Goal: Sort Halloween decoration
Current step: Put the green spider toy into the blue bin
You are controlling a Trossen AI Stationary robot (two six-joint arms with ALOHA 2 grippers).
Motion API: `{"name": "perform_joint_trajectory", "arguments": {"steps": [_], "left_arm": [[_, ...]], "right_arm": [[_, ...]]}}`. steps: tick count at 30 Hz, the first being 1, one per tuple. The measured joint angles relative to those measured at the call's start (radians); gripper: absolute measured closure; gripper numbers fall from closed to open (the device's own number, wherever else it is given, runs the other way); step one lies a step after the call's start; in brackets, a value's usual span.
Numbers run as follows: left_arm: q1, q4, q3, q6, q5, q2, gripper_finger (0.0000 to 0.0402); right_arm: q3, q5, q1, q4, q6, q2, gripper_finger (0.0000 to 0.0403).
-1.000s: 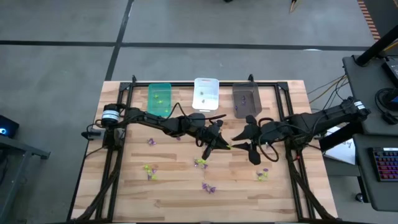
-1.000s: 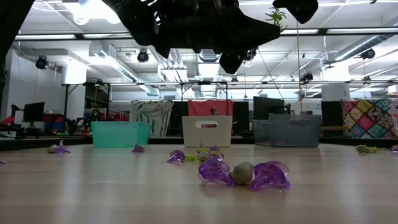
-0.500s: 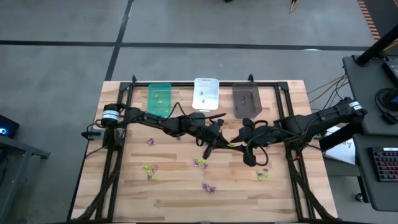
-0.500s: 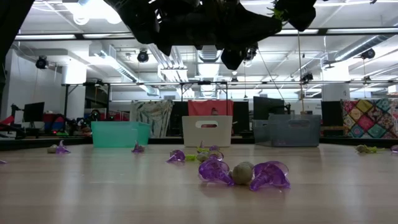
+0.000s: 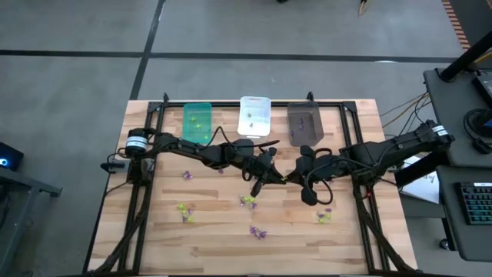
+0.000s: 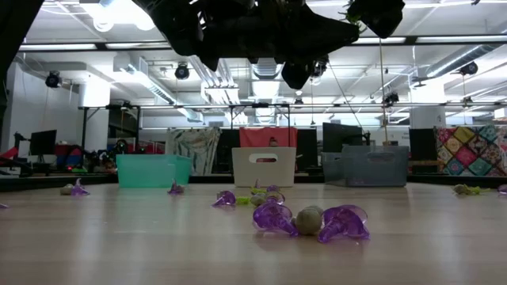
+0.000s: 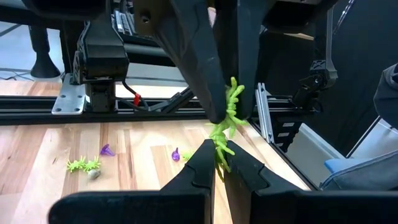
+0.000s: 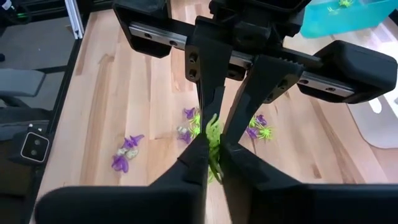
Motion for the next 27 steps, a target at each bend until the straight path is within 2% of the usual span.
{"name": "perform_joint_trajectory", "arguments": {"steps": [13, 18, 25, 27], "left_arm": [[0.0, 0.0, 0.0, 0.0, -0.004, 0.0, 0.0401], [0.0, -0.001, 0.0, 0.0, -0.096, 0.003, 0.0401], [0.001, -0.023, 0.0, 0.0, -0.102, 0.003, 0.0401], [0.0, -0.034, 0.0, 0.005, -0.141, 0.003, 0.0401]], "right_arm": [[0.0, 0.008, 0.0, 0.022, 0.0, -0.001, 0.0391], [0.0, 0.031, 0.0, 0.102, -0.035, 0.005, 0.0391], [0.0, 0.028, 0.0, 0.108, -0.038, -0.025, 0.0391], [0.0, 0.0, 0.0, 0.108, -0.035, -0.04, 0.0391]]}}
